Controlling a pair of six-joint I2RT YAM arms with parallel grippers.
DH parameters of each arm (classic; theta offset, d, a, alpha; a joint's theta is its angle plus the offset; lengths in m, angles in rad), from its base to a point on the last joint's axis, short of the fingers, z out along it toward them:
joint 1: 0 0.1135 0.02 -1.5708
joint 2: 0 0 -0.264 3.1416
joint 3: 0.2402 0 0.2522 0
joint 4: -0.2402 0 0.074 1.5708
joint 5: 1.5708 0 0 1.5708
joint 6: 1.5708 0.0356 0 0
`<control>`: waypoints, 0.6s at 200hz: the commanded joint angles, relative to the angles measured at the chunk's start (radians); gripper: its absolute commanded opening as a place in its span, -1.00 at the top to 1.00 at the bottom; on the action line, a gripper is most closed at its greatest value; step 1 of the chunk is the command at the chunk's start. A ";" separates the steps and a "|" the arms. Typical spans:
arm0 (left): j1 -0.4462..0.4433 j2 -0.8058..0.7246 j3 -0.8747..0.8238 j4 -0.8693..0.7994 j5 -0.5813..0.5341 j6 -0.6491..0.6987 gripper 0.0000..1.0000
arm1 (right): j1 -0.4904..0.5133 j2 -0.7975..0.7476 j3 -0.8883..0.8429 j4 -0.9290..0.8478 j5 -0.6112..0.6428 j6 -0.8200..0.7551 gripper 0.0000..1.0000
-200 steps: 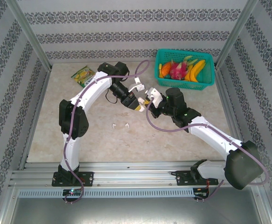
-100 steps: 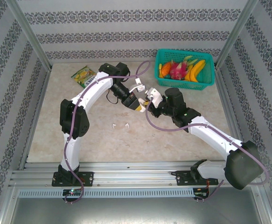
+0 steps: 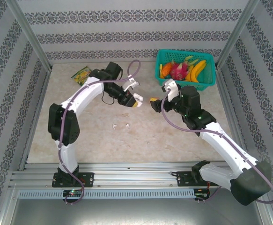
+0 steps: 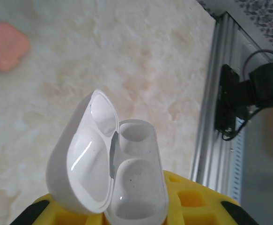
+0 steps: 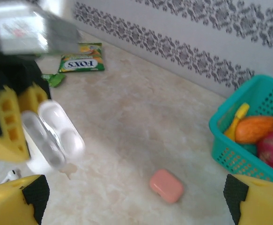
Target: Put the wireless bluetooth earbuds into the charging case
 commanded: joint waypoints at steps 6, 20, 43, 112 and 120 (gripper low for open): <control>0.004 -0.139 -0.122 0.335 -0.103 -0.120 1.00 | -0.058 0.023 0.089 -0.176 -0.045 0.119 -0.95; 0.004 -0.199 -0.202 0.468 -0.173 -0.165 1.00 | -0.083 0.038 0.111 -0.205 -0.081 0.156 -0.95; 0.004 -0.289 -0.332 0.674 -0.275 -0.205 1.00 | -0.109 0.040 0.106 -0.172 -0.072 0.249 -0.95; -0.010 -0.528 -0.766 1.350 -0.550 -0.259 1.00 | -0.154 0.130 0.143 -0.191 0.015 0.397 -0.95; -0.011 -0.535 -0.794 1.389 -0.588 -0.280 1.00 | -0.154 0.145 0.148 -0.203 0.016 0.407 -0.95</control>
